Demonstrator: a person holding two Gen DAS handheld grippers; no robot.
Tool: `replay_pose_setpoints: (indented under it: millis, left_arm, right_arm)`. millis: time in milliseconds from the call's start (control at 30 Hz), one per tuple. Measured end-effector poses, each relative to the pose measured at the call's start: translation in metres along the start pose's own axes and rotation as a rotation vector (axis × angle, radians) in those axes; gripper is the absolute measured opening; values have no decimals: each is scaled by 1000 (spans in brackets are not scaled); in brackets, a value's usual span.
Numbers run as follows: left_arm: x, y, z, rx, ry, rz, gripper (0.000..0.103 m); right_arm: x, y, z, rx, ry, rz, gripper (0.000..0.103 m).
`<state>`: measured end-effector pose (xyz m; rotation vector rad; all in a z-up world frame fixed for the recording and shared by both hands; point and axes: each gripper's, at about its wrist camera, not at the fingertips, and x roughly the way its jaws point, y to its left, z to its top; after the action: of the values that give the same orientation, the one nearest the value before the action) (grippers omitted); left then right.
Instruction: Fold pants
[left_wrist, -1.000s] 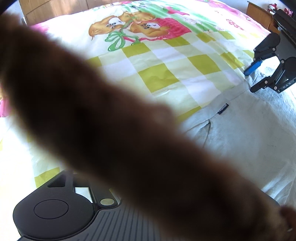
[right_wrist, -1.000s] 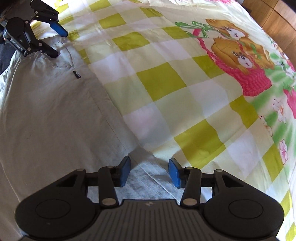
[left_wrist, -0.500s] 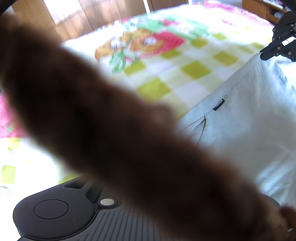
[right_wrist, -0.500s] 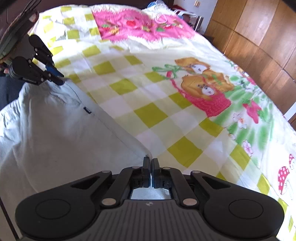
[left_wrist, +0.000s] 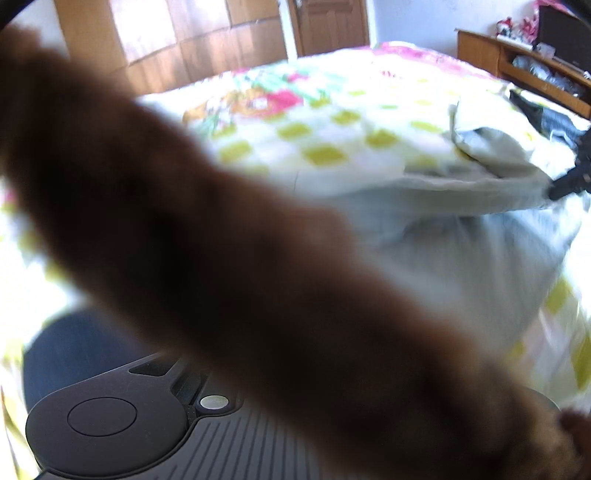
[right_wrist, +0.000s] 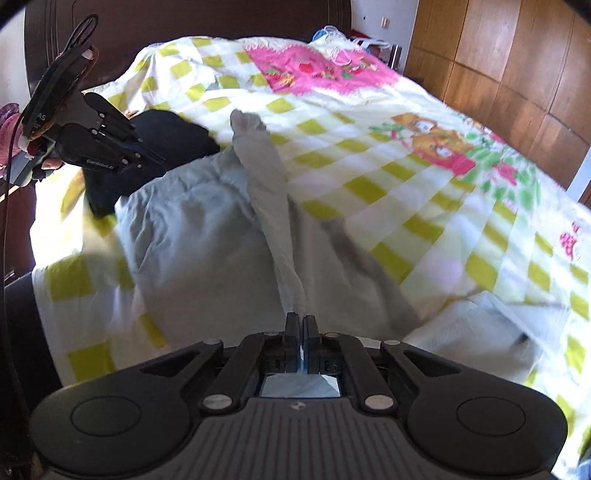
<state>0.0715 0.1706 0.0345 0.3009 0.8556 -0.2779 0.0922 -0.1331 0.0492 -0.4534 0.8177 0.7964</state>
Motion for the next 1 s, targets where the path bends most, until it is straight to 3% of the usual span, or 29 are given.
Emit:
replay_pose_setpoints:
  millis: [67,100,200,300,367,433,533,633,733,867,933,1000]
  left_arm:
    - [3,-1,-7,-3,1,3,7]
    - [2,-1,-8,12,-17,29,14]
    - [2,-4,-2,118,-87,106,17]
    - [9,-9,-7,249,-87,178,21]
    - [11,-4,-15,241,-69,167,22]
    - [9,-2,-23,233,-81,177,22]
    - [17,-9,-33,328,-68,185,22]
    - [30,-11,-39,426,-45,194,22]
    - [38,-8,-35,439,-54,191,25]
    - [49,-6,-34,489,-63,213,29]
    - [50,-4,-34,488,-71,213,29]
    - [46,-3,-32,462,-86,206,24]
  right_arm:
    - [14,5,-9,-11,54,-21,19]
    - [22,6,-12,-23,96,-23,20]
    - [26,11,-9,-79,111,-66,20]
    - [21,20,3,-127,71,-130,23]
    - [18,31,17,-166,26,-157,27]
    - [22,45,31,-198,-31,-121,34]
    - [49,75,48,-274,-59,-51,36]
    - [83,105,59,-374,-89,-51,36]
    - [114,121,69,-399,-83,-32,40]
    - [142,133,73,-492,-82,-99,42]
    - [145,132,76,-488,-92,-116,39]
    - [140,125,83,-422,-90,-106,19]
